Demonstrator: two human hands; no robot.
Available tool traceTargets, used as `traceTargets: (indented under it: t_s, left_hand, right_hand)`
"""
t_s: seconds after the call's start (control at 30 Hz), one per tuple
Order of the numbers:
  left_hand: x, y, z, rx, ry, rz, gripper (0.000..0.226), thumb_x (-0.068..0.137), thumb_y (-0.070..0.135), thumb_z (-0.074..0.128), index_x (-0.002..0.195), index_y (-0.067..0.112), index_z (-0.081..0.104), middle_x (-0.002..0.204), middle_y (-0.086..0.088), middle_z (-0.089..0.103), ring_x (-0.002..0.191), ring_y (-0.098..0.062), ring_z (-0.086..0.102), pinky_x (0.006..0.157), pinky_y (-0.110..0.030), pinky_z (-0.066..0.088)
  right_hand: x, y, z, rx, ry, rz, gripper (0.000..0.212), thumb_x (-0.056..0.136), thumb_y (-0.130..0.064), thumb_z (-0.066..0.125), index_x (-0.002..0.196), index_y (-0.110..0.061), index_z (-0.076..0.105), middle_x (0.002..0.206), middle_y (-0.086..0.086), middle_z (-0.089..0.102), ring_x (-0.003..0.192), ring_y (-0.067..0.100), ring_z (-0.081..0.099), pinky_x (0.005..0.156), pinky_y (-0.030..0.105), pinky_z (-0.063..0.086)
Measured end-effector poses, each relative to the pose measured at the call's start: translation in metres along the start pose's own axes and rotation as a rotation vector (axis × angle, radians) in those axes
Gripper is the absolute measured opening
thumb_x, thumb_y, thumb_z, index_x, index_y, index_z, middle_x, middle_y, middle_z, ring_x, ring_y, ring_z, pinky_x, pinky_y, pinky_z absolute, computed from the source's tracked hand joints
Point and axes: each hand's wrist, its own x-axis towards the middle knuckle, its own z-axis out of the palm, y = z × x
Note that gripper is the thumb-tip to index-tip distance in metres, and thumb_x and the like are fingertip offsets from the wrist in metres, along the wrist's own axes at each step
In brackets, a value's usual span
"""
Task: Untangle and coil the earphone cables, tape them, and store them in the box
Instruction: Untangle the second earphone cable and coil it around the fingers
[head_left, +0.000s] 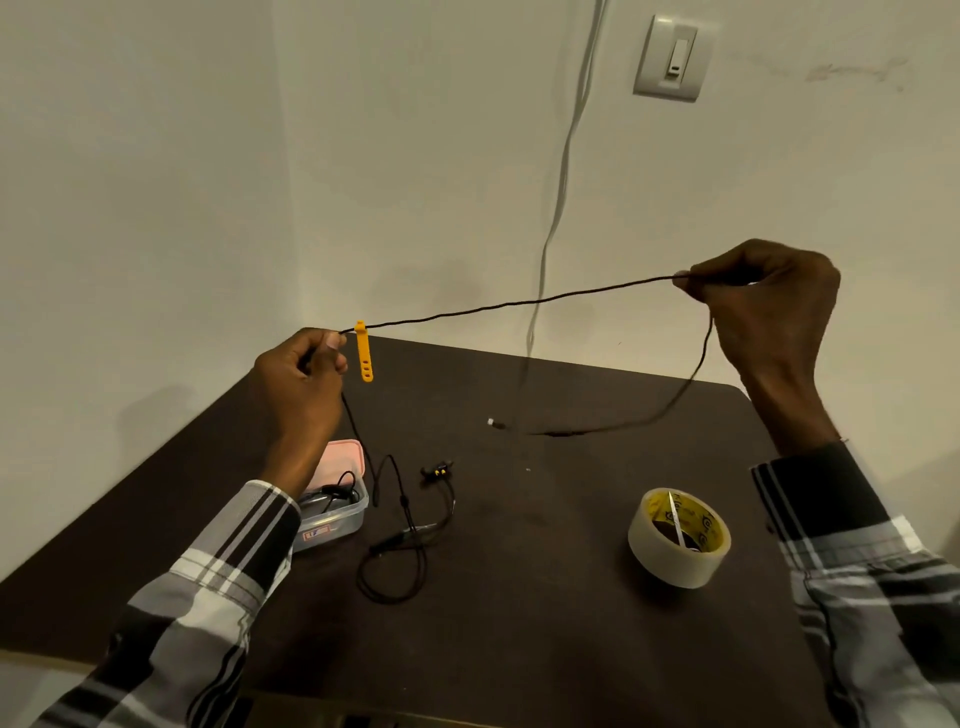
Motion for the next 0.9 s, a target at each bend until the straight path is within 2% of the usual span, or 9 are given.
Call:
traceTargets:
  t_s: [0.1, 0.2, 0.3, 0.43, 0.5, 0.63, 0.7, 0.83, 0.9]
  left_hand:
    - [-0.001, -0.002, 0.0, -0.002, -0.015, 0.018, 0.015, 0.097, 0.012, 0.055, 0.088, 0.015, 0.067, 0.066, 0.004, 0.061, 0.066, -0.015, 0.06, 0.066, -0.022, 0.048]
    - [-0.003, -0.006, -0.001, 0.007, -0.017, 0.023, 0.013, 0.096, 0.013, 0.057, 0.09, 0.017, 0.068, 0.067, 0.004, 0.062, 0.067, -0.016, 0.061, 0.069, -0.026, 0.05]
    - [-0.005, -0.012, -0.001, -0.009, -0.021, 0.013, 0.01, 0.095, 0.016, 0.061, 0.094, 0.019, 0.07, 0.07, -0.001, 0.065, 0.069, -0.018, 0.064, 0.072, -0.032, 0.055]
    - [-0.008, -0.015, 0.0, 0.048, -0.067, 0.031, 0.009, 0.094, 0.018, 0.062, 0.095, 0.019, 0.071, 0.076, -0.003, 0.07, 0.069, -0.012, 0.063, 0.067, -0.023, 0.049]
    - [-0.009, -0.016, 0.0, 0.148, -0.164, 0.032, 0.01, 0.093, 0.017, 0.063, 0.094, 0.016, 0.073, 0.083, -0.005, 0.072, 0.072, -0.011, 0.064, 0.067, -0.023, 0.049]
    - [-0.016, -0.017, 0.01, 0.338, -0.469, -0.029, 0.015, 0.092, 0.014, 0.065, 0.103, 0.014, 0.075, 0.102, -0.002, 0.074, 0.096, -0.018, 0.068, 0.086, -0.034, 0.053]
    - [-0.023, -0.009, 0.02, 0.364, -0.497, -0.004, 0.022, 0.093, 0.02, 0.062, 0.113, 0.016, 0.071, 0.113, -0.002, 0.072, 0.107, -0.019, 0.066, 0.095, -0.038, 0.051]
    - [-0.047, 0.035, 0.042, 0.132, -0.564, 0.133, 0.052, 0.088, 0.052, 0.057, 0.129, 0.019, 0.062, 0.12, 0.007, 0.069, 0.114, -0.007, 0.062, 0.099, -0.034, 0.05]
    - [-0.061, 0.065, 0.054, -0.006, -0.671, 0.186, 0.044, 0.092, 0.048, 0.06, 0.126, 0.02, 0.064, 0.112, 0.008, 0.071, 0.107, -0.001, 0.064, 0.093, -0.026, 0.052]
  right_hand:
    - [0.005, 0.001, 0.005, -0.023, 0.025, -0.006, 0.019, 0.073, -0.025, 0.085, 0.077, -0.01, 0.074, 0.069, -0.007, 0.067, 0.063, -0.001, 0.06, 0.067, 0.024, 0.052]
    - [0.005, 0.004, 0.007, -0.015, -0.042, 0.042, 0.018, 0.074, -0.026, 0.085, 0.078, -0.014, 0.071, 0.066, -0.01, 0.065, 0.059, 0.003, 0.059, 0.069, 0.032, 0.054]
    - [0.001, 0.008, 0.006, 0.029, -0.161, 0.082, 0.018, 0.076, -0.026, 0.085, 0.084, -0.015, 0.072, 0.069, -0.002, 0.069, 0.064, 0.016, 0.065, 0.074, 0.034, 0.056]
    - [0.0, 0.008, 0.002, 0.186, -0.242, 0.114, 0.014, 0.08, -0.025, 0.083, 0.087, -0.015, 0.075, 0.078, 0.006, 0.073, 0.068, 0.025, 0.069, 0.072, 0.038, 0.061]
    - [-0.001, 0.006, 0.001, 0.258, -0.244, 0.126, 0.014, 0.082, -0.023, 0.081, 0.088, -0.012, 0.075, 0.075, 0.005, 0.07, 0.062, 0.019, 0.067, 0.069, 0.035, 0.061]
    - [-0.005, -0.001, 0.008, 0.32, -0.288, 0.111, 0.014, 0.083, -0.021, 0.08, 0.088, -0.008, 0.076, 0.074, 0.007, 0.071, 0.062, 0.019, 0.068, 0.067, 0.033, 0.062]
    - [-0.01, -0.005, 0.012, 0.344, -0.352, 0.101, 0.014, 0.082, -0.019, 0.081, 0.087, -0.007, 0.076, 0.072, 0.006, 0.072, 0.061, 0.018, 0.068, 0.065, 0.032, 0.061]
    - [-0.024, -0.017, 0.026, 0.332, -0.516, 0.035, 0.013, 0.08, -0.017, 0.081, 0.086, -0.005, 0.077, 0.071, 0.008, 0.072, 0.058, 0.014, 0.064, 0.06, 0.026, 0.057]
    - [-0.031, -0.023, 0.033, 0.337, -0.588, -0.005, 0.016, 0.08, -0.017, 0.081, 0.086, -0.003, 0.078, 0.072, 0.011, 0.073, 0.057, 0.013, 0.061, 0.057, 0.025, 0.054]
